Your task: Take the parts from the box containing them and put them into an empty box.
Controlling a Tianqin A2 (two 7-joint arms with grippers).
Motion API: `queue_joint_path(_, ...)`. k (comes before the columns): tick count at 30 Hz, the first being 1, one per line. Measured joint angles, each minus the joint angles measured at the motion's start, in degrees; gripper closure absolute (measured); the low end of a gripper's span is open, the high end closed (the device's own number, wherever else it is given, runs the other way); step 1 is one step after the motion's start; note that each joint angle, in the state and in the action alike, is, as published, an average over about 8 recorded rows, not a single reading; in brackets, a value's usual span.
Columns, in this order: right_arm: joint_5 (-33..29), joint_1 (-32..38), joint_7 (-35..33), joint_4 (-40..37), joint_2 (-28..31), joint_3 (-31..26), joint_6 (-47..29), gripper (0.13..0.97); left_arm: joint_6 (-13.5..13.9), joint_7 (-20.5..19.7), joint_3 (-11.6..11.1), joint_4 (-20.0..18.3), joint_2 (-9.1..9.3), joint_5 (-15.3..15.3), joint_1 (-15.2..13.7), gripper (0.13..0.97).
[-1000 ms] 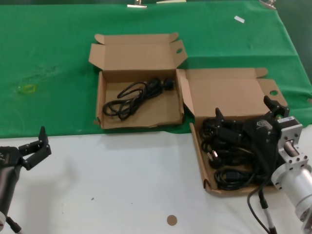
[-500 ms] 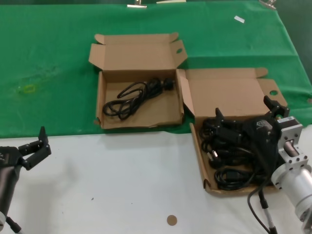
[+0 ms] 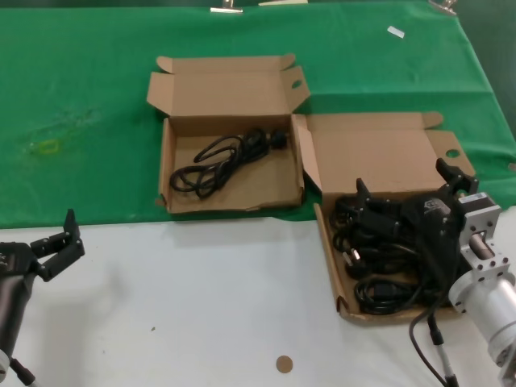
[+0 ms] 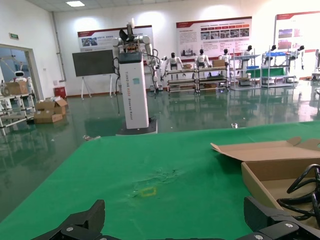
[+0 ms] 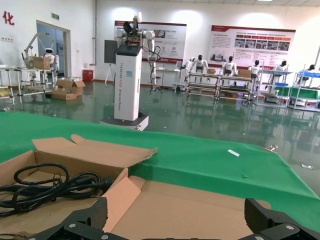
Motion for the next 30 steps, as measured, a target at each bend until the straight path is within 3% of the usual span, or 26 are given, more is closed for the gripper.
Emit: queue_joint_path(30,0.00,0.00,0.00,0.00,0.00,0.00,0.00,0.129,0.00,0.00,0.00,0.00,0.00,0.00,0.00,0.132)
